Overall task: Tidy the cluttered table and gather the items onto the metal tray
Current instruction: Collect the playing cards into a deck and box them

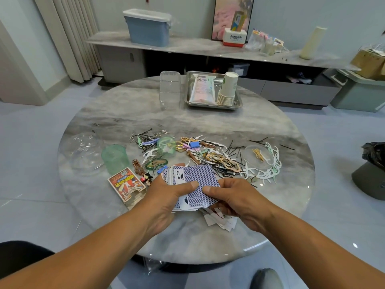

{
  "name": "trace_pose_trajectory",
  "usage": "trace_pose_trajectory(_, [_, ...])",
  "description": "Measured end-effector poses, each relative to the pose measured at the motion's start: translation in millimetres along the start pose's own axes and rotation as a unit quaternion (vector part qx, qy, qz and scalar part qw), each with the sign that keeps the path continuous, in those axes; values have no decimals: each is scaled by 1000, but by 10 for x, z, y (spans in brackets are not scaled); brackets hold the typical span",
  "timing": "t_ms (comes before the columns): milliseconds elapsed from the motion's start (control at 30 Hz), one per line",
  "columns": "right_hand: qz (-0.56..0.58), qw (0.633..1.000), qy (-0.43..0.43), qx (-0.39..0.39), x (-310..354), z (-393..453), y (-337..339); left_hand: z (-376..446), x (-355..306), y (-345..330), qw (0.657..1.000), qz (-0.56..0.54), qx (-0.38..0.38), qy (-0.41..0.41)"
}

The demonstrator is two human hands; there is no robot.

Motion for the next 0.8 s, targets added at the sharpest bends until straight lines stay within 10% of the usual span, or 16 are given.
trace_pose_trajectory(633, [143,989,-32,-16,50,15,58,141,-29,130,988,40,-129,-75])
trace_pose_trajectory(733, [-176,949,115,-236,59,9,188,171,-79,186,975,33,-182,-123])
trace_pose_trajectory(800, [-464,804,195,-318,22,-11,219,180,-104,200,970,31,-199,-139])
Point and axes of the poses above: each hand's wrist, its own z-axis towards the middle knuckle, its own y-axis out of the back of the hand, x = y × z, the point moved 1 cm from there along z, towards the middle knuckle, and after that the axes turned 10 degrees about -z, right-handed, at the moved point
